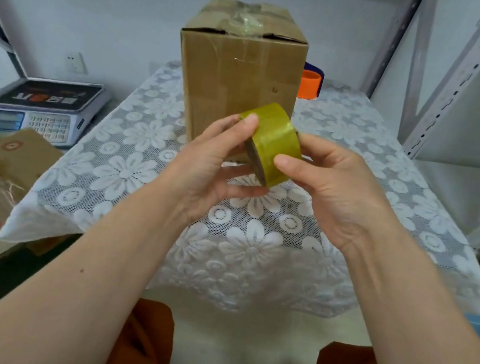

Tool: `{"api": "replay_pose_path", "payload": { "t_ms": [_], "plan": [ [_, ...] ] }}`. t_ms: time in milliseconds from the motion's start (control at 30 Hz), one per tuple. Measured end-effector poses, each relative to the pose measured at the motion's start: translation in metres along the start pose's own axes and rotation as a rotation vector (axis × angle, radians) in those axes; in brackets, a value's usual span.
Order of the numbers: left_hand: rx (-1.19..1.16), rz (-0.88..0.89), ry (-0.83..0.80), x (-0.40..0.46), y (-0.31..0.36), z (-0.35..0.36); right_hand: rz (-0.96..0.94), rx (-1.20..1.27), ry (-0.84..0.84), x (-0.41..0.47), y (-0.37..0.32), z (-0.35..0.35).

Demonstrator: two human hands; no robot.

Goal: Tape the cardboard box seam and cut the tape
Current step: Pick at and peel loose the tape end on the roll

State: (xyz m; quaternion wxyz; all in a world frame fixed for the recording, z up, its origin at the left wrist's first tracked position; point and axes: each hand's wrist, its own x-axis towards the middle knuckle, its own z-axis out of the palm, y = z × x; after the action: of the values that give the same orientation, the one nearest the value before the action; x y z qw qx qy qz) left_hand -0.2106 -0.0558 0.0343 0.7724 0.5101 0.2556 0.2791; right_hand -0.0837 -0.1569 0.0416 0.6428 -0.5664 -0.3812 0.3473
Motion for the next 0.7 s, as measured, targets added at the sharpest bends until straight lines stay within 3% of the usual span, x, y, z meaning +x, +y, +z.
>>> {"api": "replay_pose_path", "payload": {
  "t_ms": [333,700],
  "plan": [
    [-0.022,0.132,-0.04,-0.0004,-0.0008,0.0077,0.064,0.089,0.188,-0.007,-0.0035,0.0043],
    [0.205,0.365,-0.024,-0.0004,-0.0074,0.0101,0.07,0.214,0.233,-0.0056,-0.0064,0.0092]
  ]
}}
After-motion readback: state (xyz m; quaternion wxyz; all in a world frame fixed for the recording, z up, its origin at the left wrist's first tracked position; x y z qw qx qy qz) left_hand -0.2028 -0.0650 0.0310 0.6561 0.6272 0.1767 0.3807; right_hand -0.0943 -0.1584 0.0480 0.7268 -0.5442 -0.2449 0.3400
